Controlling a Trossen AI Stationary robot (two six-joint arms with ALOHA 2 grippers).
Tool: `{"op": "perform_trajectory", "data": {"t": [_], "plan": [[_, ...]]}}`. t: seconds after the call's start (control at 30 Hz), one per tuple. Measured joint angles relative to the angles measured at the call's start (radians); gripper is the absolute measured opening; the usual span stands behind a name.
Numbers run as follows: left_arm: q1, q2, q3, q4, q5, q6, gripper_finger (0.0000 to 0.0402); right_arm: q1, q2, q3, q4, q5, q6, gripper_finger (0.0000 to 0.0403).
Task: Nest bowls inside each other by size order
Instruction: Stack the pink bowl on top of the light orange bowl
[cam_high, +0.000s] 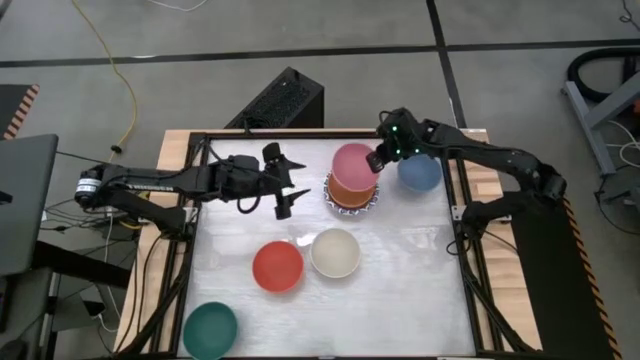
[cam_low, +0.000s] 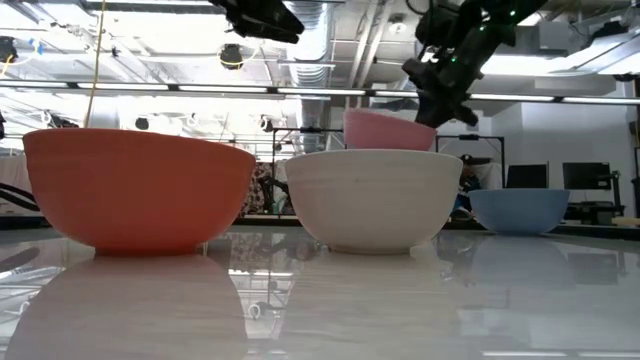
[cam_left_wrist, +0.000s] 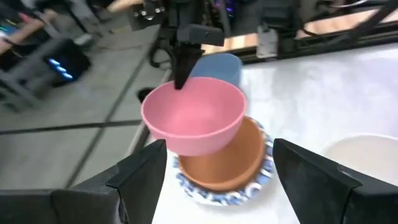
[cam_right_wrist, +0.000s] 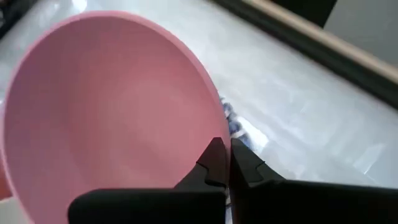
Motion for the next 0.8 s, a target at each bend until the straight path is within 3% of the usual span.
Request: {"op": "perform_trajectory", "data": {"t": [0.17, 0.8], "plan": [[0.000, -0.038, 0.000, -0.067, 0.046, -0.043, 0.0284, 0.015, 0.054, -0.001, 0.004, -0.049, -0.003, 0.0006], [0.001, -0.096, 0.000, -0.246, 0.041, -0.072, 0.0284, 0.005, 0.187, -0.001, -0.007, -0.069, -0.018, 0.0013]]}}
